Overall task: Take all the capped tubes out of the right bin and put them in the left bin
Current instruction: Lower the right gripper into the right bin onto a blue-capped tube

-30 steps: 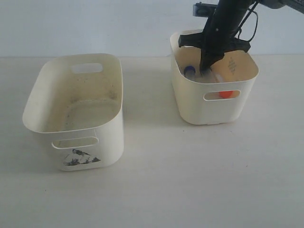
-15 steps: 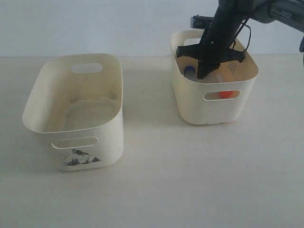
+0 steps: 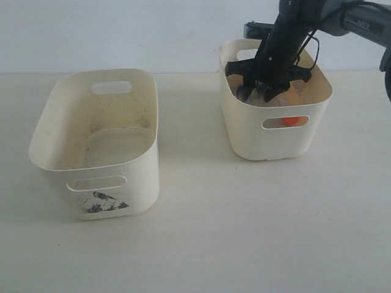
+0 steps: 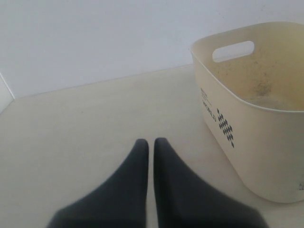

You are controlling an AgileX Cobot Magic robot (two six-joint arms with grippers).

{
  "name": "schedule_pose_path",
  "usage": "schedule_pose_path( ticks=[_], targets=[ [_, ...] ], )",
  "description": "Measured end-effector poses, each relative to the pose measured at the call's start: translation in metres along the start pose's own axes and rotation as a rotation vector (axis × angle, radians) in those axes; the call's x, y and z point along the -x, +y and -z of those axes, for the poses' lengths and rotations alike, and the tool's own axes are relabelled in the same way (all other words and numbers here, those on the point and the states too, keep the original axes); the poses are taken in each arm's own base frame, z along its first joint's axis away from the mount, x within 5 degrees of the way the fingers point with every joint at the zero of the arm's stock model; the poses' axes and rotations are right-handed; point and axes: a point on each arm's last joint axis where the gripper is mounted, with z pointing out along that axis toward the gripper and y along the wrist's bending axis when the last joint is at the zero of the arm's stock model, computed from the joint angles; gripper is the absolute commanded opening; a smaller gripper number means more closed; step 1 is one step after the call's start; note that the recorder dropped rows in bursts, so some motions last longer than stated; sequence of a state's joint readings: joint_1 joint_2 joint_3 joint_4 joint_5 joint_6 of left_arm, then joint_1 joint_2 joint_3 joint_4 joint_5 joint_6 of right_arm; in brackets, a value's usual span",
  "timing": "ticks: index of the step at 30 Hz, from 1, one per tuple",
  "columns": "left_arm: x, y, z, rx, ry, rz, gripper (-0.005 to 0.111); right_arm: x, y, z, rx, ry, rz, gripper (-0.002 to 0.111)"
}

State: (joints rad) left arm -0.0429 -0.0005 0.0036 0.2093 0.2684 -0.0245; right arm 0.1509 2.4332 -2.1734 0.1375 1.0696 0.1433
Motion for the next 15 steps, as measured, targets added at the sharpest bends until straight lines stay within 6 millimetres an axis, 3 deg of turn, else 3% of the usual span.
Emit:
schedule_pose_path(
  ticks=[6,15],
  targets=[
    [0.0,0.0,0.0,0.0,0.0,0.0,0.004,-0.0009,-0.0022,-0.0135,-0.004,0.002,-0.009,0.063],
    [0.0,0.0,0.0,0.0,0.0,0.0,0.004,0.0047,-0.0007,-0.0134,0.013,-0.059,-0.02,0.063]
  ],
)
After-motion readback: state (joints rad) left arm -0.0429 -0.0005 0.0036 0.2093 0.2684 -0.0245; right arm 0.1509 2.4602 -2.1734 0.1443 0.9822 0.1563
